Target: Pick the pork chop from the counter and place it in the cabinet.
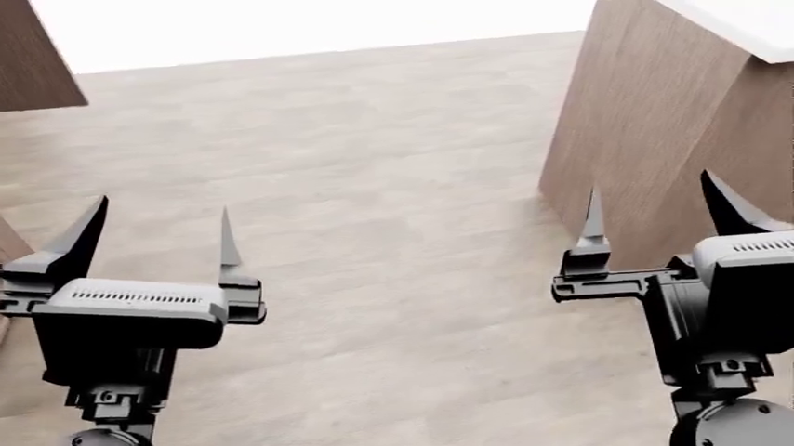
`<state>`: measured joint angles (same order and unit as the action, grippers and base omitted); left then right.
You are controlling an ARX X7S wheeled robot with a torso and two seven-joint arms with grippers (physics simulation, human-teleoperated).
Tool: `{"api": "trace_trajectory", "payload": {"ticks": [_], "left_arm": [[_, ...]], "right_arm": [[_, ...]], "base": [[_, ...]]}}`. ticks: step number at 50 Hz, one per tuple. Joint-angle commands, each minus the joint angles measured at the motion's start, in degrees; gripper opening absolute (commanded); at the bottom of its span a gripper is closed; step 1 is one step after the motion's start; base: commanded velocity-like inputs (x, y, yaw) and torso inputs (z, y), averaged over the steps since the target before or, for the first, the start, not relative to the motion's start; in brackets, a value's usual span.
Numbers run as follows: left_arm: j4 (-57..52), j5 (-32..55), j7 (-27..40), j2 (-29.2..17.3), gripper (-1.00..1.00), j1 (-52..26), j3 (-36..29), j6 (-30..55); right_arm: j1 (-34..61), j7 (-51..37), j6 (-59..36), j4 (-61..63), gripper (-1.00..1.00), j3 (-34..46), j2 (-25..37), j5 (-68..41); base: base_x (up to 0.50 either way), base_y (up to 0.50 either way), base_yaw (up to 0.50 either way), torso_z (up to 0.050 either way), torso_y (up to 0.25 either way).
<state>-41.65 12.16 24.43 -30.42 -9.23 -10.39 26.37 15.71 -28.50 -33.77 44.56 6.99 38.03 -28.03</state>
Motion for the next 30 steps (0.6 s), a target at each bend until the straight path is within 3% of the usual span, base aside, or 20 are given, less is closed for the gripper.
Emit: {"api": "trace_trajectory", "payload": {"ticks": [1, 8, 28, 30], "left_arm": [[-3.8, 0.3, -0.4, -1.9, 1.00, -3.4, -0.4, 5.5], [-3.8, -2.1, -0.3, -3.3, 1.00, -3.8, -2.2, 6.1], [-4.6, -2.7, 0.1, -3.8, 1.00, -3.9, -2.5, 7.0], [-8.2, -1.6, -0.3, -5.1, 1.00, -5.3, -1.3, 11.0]], "right_arm": [[7.8, -0.2, -9.4, 3.9, 1.00, -4.6, 5.3, -5.8], [13.4, 1.6, -14.8, 2.6, 1.00, -6.6, 8.8, -10.2], [13.7, 1.9, -14.7, 1.5, 1.00, -8.8, 9.4, -11.8], [15.0, 1.4, -16.9, 2.7, 1.00, -11.2, 10.8, -14.3]], "base": [[-0.41, -0.29, 0.00, 0.000, 0.000], [-0.33, -0.37, 0.00, 0.000, 0.000], [-0.34, -0.37, 0.00, 0.000, 0.000], [-0.34, -0.37, 0.00, 0.000, 0.010]]}}
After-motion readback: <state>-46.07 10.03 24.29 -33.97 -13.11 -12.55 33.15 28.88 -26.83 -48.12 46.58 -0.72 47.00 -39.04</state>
